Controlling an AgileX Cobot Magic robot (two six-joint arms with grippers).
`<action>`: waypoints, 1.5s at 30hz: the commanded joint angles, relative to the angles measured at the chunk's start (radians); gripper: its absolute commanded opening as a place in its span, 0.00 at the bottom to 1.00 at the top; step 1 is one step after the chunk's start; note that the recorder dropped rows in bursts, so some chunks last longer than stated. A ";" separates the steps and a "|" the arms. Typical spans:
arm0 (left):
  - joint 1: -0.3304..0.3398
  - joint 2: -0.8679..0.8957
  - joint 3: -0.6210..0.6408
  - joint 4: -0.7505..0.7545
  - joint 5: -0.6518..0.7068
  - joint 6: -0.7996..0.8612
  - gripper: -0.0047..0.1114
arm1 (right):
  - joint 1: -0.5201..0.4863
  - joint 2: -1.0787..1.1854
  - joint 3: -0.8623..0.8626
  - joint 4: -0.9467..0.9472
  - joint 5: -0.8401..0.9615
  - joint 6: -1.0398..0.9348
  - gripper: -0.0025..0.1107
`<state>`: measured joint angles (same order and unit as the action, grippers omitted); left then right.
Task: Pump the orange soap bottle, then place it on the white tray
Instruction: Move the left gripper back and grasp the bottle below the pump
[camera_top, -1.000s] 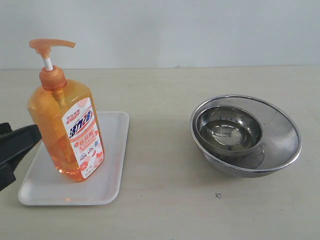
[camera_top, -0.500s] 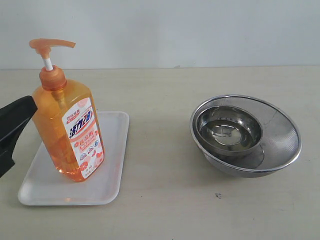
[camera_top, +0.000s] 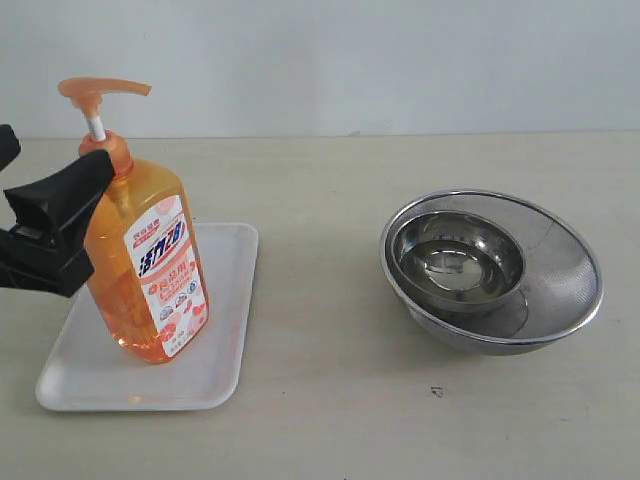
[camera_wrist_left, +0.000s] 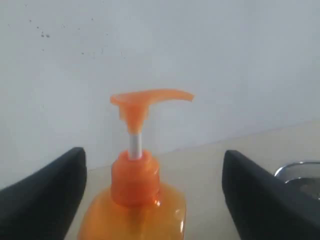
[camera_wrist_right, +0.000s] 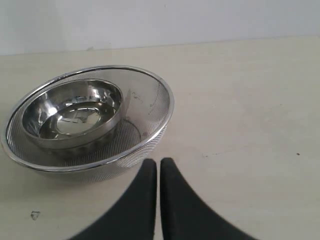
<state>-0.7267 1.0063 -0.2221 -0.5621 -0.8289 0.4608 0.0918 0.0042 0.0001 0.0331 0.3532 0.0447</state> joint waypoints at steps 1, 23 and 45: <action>-0.001 0.008 -0.034 0.007 -0.015 0.017 0.66 | -0.002 -0.004 0.000 -0.003 -0.012 0.000 0.02; -0.001 0.312 -0.043 0.006 -0.329 -0.071 0.66 | -0.002 -0.004 0.000 -0.003 -0.012 0.000 0.02; 0.088 0.456 -0.122 0.092 -0.321 -0.215 0.66 | -0.002 -0.004 0.000 -0.003 -0.003 0.000 0.02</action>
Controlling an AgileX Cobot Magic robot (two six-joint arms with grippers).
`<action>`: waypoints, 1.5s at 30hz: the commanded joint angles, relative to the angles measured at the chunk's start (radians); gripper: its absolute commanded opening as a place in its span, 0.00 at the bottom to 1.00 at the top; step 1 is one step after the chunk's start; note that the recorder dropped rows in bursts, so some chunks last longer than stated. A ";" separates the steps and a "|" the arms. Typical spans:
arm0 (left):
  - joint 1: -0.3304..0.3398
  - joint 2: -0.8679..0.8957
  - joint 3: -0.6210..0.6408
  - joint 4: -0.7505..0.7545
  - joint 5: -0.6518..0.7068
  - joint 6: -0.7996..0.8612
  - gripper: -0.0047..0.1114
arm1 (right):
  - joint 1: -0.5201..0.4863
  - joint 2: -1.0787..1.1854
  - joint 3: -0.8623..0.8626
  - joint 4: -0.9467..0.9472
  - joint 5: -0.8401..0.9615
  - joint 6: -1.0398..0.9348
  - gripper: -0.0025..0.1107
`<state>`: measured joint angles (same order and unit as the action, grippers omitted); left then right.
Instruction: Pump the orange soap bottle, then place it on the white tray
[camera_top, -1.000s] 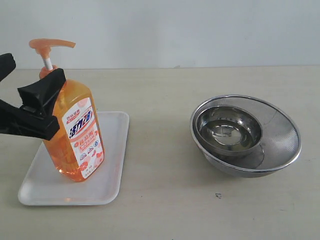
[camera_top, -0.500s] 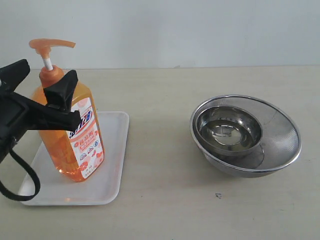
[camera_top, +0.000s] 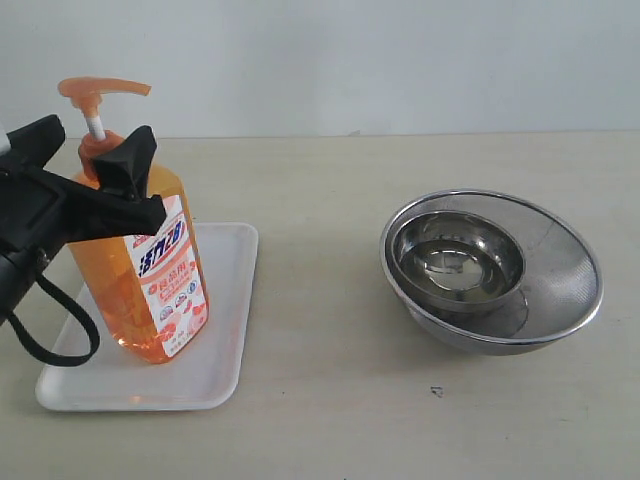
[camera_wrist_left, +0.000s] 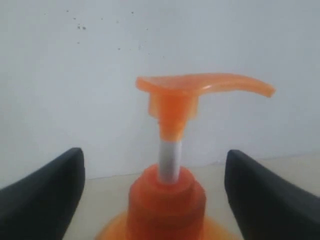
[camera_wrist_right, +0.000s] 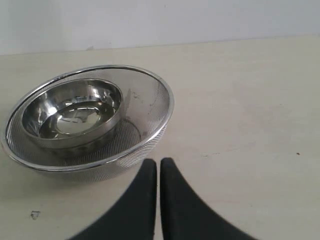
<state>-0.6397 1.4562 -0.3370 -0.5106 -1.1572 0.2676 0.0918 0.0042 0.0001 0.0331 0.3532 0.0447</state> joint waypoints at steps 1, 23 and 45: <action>0.001 0.006 -0.007 0.041 0.007 -0.027 0.66 | -0.002 -0.004 0.000 -0.003 -0.003 0.000 0.02; 0.001 0.083 -0.018 0.023 -0.034 -0.027 0.46 | -0.002 -0.004 0.000 -0.003 -0.003 0.000 0.02; 0.001 0.083 -0.024 0.021 -0.064 -0.036 0.08 | -0.002 -0.004 0.000 -0.003 -0.011 0.000 0.02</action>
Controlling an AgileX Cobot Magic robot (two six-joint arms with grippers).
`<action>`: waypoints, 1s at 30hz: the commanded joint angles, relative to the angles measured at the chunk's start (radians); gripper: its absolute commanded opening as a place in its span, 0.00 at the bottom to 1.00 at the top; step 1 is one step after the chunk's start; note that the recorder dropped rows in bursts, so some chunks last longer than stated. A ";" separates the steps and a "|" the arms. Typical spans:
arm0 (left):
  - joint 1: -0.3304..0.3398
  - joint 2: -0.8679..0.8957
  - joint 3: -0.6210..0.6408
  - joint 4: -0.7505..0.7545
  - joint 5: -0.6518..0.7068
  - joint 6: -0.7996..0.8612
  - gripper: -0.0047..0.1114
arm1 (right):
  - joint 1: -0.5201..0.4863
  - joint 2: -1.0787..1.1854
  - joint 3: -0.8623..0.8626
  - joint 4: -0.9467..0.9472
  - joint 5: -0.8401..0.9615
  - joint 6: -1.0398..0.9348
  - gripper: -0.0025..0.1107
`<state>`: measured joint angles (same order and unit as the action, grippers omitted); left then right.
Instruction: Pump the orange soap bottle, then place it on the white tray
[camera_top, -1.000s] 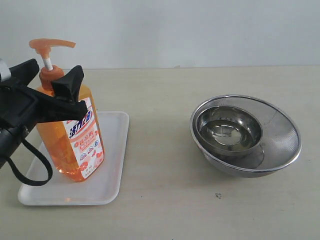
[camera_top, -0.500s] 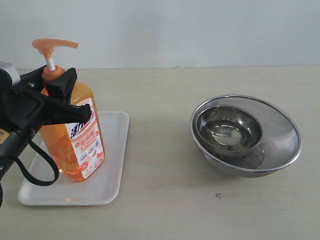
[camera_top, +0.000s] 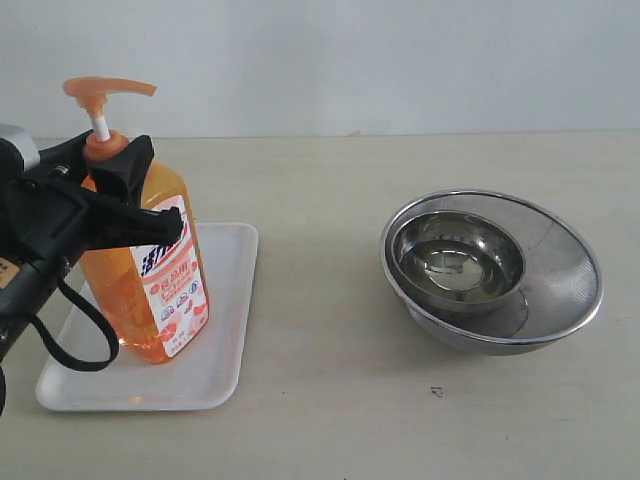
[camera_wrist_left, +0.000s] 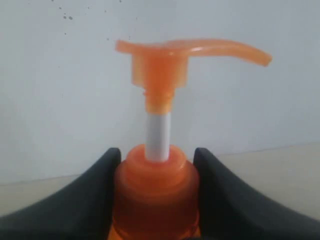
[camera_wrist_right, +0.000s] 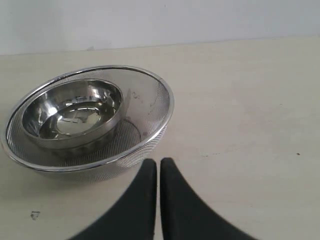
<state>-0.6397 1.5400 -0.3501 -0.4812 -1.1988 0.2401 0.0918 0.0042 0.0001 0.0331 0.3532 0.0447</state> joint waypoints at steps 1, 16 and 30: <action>0.001 0.000 -0.011 -0.008 -0.022 -0.009 0.08 | -0.002 -0.004 0.000 -0.003 -0.011 0.000 0.02; 0.001 -0.003 -0.080 -0.080 -0.022 -0.009 0.08 | -0.002 -0.004 0.000 -0.003 -0.011 0.000 0.02; -0.001 -0.009 -0.212 -0.269 0.101 0.153 0.08 | -0.002 -0.004 0.000 -0.003 -0.011 0.000 0.02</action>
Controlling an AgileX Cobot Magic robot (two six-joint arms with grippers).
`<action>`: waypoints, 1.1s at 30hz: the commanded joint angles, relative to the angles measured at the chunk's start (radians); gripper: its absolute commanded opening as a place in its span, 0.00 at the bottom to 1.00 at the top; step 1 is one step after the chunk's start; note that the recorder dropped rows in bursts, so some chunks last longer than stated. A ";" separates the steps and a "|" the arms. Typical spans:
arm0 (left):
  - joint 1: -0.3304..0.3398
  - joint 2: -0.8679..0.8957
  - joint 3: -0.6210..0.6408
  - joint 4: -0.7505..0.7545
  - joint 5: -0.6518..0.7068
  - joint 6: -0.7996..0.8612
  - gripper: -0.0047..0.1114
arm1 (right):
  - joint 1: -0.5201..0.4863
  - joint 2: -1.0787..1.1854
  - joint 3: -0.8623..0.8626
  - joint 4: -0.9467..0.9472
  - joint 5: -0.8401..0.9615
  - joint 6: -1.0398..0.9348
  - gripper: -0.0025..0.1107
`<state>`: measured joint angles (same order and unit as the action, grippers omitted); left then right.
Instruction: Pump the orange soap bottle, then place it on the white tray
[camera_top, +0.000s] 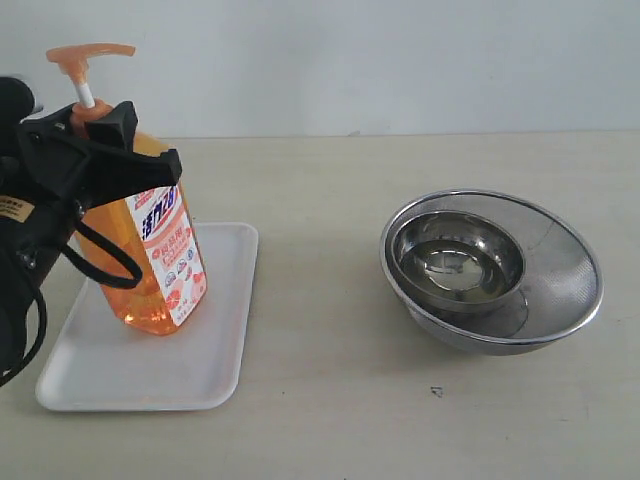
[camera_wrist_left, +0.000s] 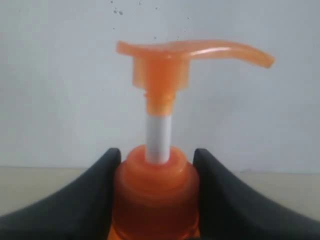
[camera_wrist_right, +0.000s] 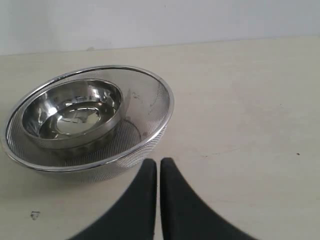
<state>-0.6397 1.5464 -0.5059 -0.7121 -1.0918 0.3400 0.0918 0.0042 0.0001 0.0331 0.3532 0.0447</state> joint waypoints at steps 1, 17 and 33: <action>-0.004 -0.015 -0.067 -0.073 0.003 0.083 0.08 | -0.002 -0.004 0.000 -0.003 -0.011 0.000 0.02; -0.093 -0.013 -0.128 -0.319 -0.059 0.206 0.08 | -0.002 -0.004 0.000 -0.003 -0.005 0.000 0.02; -0.093 -0.013 -0.128 -0.312 0.002 0.264 0.24 | -0.002 -0.004 0.000 -0.003 -0.005 0.000 0.02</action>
<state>-0.7287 1.5464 -0.6158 -1.0710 -1.0379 0.5982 0.0918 0.0042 0.0001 0.0331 0.3532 0.0447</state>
